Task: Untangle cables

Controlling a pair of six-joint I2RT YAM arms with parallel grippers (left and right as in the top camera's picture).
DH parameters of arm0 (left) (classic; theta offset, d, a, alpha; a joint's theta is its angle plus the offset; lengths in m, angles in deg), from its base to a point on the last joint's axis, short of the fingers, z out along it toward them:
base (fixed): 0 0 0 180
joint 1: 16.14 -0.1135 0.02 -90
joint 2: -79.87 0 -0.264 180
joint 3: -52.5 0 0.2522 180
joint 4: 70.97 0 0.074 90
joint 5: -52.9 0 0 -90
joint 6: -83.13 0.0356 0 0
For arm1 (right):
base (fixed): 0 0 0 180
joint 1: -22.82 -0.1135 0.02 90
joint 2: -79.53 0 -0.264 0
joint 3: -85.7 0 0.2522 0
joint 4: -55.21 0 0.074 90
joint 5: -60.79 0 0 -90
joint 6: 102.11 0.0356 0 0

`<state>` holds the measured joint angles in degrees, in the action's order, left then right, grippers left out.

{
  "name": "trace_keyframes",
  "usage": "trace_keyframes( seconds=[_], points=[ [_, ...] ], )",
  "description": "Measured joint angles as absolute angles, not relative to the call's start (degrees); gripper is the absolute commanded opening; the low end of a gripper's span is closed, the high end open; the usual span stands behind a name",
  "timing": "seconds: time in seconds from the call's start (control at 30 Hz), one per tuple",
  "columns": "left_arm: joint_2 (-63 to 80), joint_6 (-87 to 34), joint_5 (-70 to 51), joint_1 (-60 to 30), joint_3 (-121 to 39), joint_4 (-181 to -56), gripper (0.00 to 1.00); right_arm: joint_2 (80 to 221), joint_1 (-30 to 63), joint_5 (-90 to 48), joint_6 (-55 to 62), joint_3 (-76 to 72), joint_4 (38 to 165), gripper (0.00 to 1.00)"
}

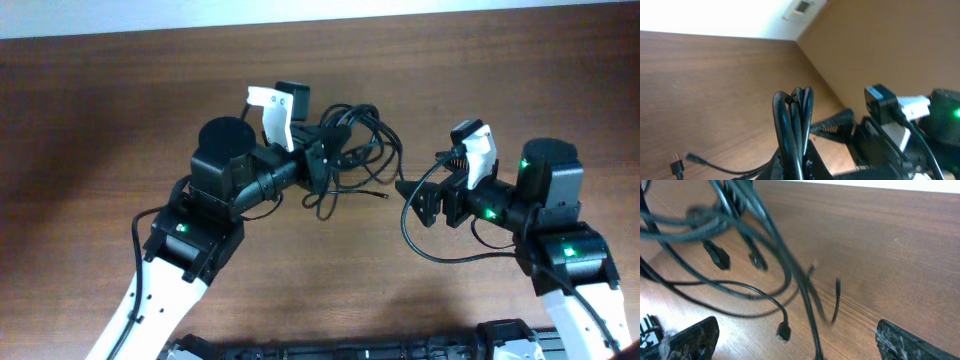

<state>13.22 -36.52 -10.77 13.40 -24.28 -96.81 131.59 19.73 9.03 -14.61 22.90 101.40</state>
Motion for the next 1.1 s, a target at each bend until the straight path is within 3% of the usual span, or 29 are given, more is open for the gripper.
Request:
trace_keyframes(
  seconds=[0.43, 0.73, 1.1],
  points=[
    [13.20, -36.68, 6.65, 13.40, -24.28, -96.96, 0.00, 130.80, 19.73, -6.66, -2.96, 22.92, 100.39, 0.98],
    [13.20, -38.99, 8.99, 13.40, -24.28, -94.67, 0.00, 132.42, 19.73, -11.82, 1.06, 22.95, 101.11, 0.98],
    [13.20, -39.06, 6.45, 9.70, -24.28, -94.14, 0.00, 131.19, 19.73, -1.33, -11.18, 22.95, 104.37, 0.98]
  ],
)
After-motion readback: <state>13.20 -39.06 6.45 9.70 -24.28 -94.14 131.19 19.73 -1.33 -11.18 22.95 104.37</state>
